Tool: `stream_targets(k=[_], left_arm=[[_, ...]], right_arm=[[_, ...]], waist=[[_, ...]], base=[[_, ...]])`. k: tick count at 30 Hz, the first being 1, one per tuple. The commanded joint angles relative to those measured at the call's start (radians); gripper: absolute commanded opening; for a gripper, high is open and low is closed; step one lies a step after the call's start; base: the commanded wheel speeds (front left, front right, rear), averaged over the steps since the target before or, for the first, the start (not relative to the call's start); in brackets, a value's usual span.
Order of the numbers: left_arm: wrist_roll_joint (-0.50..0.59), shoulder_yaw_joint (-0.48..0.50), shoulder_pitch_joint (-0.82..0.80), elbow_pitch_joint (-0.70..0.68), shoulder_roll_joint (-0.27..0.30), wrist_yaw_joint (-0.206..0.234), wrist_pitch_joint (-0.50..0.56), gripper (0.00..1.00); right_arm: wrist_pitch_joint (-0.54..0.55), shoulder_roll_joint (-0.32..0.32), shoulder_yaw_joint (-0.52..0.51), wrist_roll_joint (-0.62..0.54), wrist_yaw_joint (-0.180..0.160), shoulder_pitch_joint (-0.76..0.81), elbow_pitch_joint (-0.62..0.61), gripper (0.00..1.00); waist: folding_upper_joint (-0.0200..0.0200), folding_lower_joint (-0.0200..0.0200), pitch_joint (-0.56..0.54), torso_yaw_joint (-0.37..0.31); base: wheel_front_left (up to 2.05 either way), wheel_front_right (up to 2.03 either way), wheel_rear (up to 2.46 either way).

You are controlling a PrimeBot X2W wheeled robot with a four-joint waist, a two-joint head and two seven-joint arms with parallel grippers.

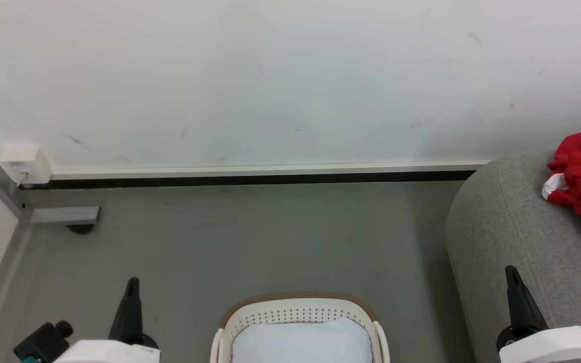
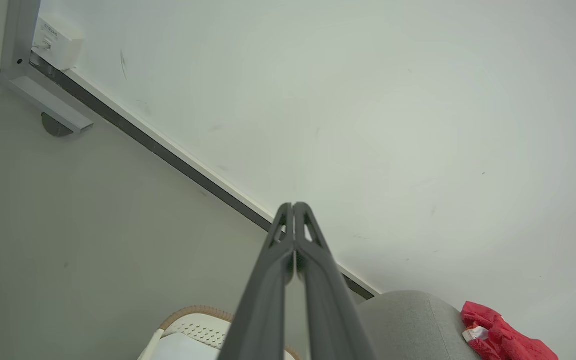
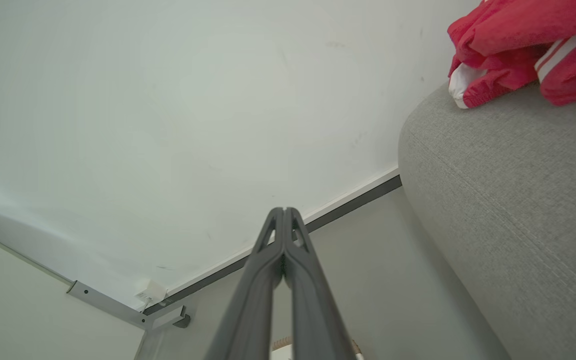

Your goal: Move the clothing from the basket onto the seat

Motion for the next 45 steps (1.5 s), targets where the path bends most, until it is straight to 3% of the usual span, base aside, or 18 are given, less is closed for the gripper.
stream_targets(k=[1,45], left_arm=[[-0.036,0.006,-0.017,-0.017,0.007,-0.005,0.008,0.00],[-0.529,0.037,-0.023,-0.023,0.011,-0.011,0.142,0.00]], right_arm=[[0.007,0.001,-0.013,0.025,-0.001,-0.003,-0.017,0.00],[0.139,0.039,-0.135,0.446,-0.001,0.016,-0.060,0.00]], waist=[[0.0000,0.0000,0.000,0.000],[0.0000,0.0000,-0.011,0.003]], base=[[0.00,0.00,0.00],[0.00,0.00,0.00]])
